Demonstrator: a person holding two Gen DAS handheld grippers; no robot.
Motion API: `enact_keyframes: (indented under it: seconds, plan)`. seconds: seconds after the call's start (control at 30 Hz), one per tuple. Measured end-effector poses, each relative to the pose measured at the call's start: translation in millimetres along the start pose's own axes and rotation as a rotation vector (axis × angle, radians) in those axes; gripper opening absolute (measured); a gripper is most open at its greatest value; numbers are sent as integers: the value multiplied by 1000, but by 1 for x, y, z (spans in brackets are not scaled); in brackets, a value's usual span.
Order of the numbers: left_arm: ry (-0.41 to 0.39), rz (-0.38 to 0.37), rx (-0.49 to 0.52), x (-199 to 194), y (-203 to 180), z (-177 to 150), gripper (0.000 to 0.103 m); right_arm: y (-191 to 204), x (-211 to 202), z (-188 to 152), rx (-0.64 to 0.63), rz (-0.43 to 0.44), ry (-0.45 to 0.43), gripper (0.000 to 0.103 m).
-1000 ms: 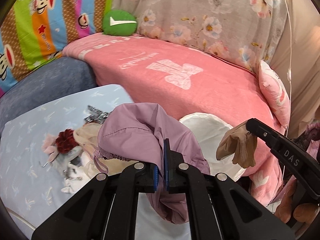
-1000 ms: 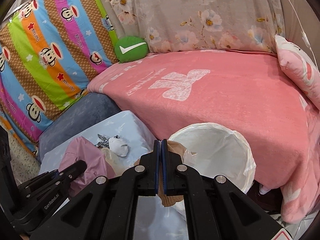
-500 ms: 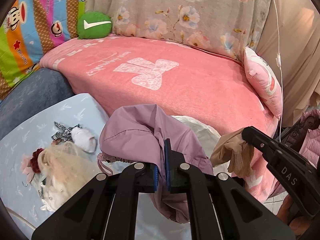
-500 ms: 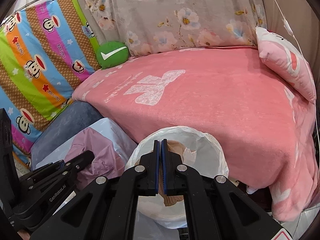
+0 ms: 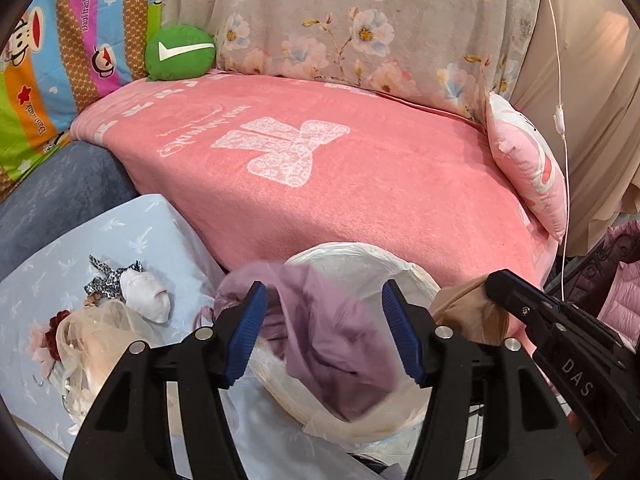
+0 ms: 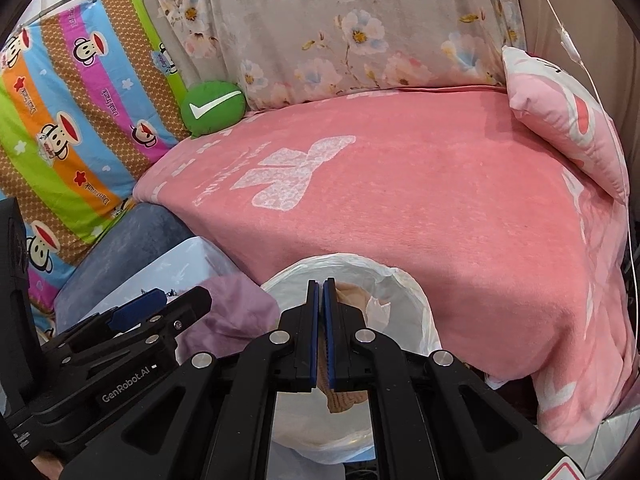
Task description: Collect trash
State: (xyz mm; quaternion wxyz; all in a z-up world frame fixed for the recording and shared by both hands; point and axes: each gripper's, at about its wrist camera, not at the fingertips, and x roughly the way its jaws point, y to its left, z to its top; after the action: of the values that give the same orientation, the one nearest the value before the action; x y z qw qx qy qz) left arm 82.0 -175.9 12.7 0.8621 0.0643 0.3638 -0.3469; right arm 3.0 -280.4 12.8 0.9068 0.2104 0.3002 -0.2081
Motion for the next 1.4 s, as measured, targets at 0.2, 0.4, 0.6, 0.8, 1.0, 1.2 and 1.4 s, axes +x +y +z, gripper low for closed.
enact_keyframes:
  seconds: [0.2, 0.4, 0.6, 0.8, 1.0, 1.2, 1.4]
  plan:
    - [-2, 9, -11, 1, 8, 1, 59, 8, 3, 0, -12, 1, -6, 14]
    - [-4, 19, -40, -2, 22, -2, 59, 18, 3, -3, -25, 10, -2, 20]
    - [0, 40, -70, -7, 37, -8, 59, 28, 6, -10, -43, 11, 17, 24]
    - [-5, 84, -116, -15, 64, -16, 59, 38, 27, -22, -61, 25, 74, 24]
    - [7, 152, -146, -15, 92, -25, 61, 53, 70, -38, -70, 63, 149, 24]
    - [10, 218, -166, -12, 118, -30, 66, 74, 117, -50, -89, 96, 219, 25]
    - [22, 240, -188, -3, 133, -31, 67, 83, 152, -61, -82, 102, 268, 27]
